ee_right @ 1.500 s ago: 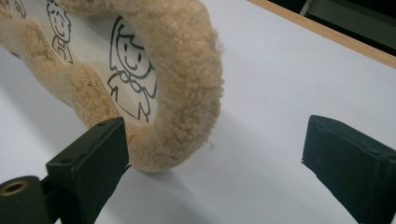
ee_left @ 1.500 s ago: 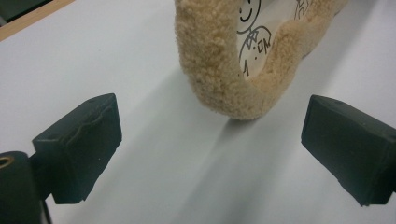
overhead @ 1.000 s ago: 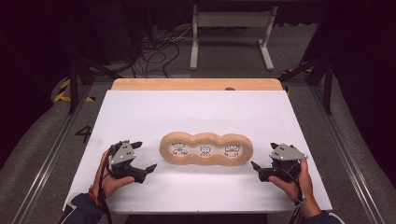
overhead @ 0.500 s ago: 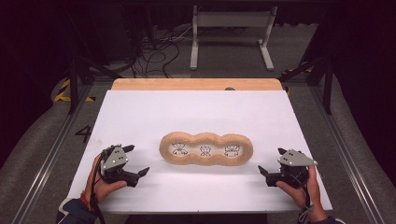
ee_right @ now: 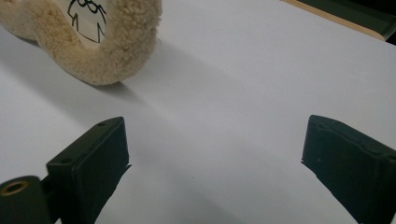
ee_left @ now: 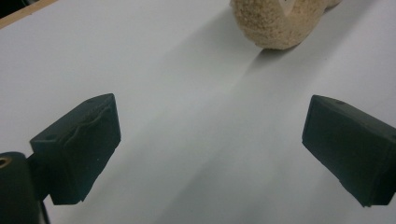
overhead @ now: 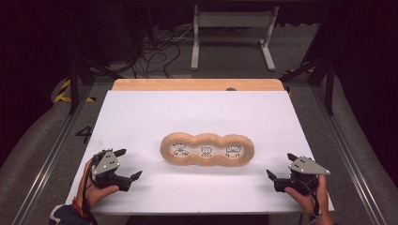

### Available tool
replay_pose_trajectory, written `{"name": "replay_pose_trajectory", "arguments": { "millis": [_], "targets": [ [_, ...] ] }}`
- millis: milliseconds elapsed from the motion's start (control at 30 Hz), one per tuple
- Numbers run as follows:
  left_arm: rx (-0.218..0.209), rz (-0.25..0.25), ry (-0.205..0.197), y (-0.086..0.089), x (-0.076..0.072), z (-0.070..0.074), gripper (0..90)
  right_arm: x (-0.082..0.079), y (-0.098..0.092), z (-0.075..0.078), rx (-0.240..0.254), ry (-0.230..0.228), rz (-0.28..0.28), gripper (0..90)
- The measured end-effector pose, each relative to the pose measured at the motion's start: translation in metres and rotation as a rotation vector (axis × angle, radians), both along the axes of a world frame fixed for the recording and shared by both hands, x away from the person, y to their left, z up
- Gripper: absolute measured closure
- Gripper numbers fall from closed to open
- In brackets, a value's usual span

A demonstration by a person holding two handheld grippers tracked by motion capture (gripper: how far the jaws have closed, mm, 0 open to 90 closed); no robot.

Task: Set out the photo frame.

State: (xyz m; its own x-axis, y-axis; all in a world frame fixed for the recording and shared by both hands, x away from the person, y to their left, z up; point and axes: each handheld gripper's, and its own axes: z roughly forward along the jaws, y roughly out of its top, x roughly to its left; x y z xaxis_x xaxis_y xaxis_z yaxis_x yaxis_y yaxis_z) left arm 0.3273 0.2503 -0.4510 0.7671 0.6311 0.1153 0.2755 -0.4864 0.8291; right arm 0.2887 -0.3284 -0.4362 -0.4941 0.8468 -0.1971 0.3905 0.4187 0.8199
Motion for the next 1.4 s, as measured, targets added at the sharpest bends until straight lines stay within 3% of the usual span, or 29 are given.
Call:
{"name": "replay_pose_trajectory", "arguments": {
  "millis": [333,600,1000,1400],
  "targets": [
    [-0.018,0.017,0.003,0.012,-0.005,-0.003,4.9,-0.01,-0.013,-0.007,0.031,-0.002,-0.031,6.8],
    [-0.074,0.024,0.032,0.023,-0.012,-0.009,5.0,-0.02,-0.026,-0.015,0.049,0.008,-0.063,6.8],
    [-0.077,0.021,0.007,0.023,-0.018,-0.007,5.1,-0.018,-0.023,-0.015,0.057,0.004,-0.051,6.8],
    [-0.071,0.018,0.011,0.021,-0.018,-0.007,5.1,-0.017,-0.022,-0.016,0.057,0.008,-0.045,6.8]
  ]
}}
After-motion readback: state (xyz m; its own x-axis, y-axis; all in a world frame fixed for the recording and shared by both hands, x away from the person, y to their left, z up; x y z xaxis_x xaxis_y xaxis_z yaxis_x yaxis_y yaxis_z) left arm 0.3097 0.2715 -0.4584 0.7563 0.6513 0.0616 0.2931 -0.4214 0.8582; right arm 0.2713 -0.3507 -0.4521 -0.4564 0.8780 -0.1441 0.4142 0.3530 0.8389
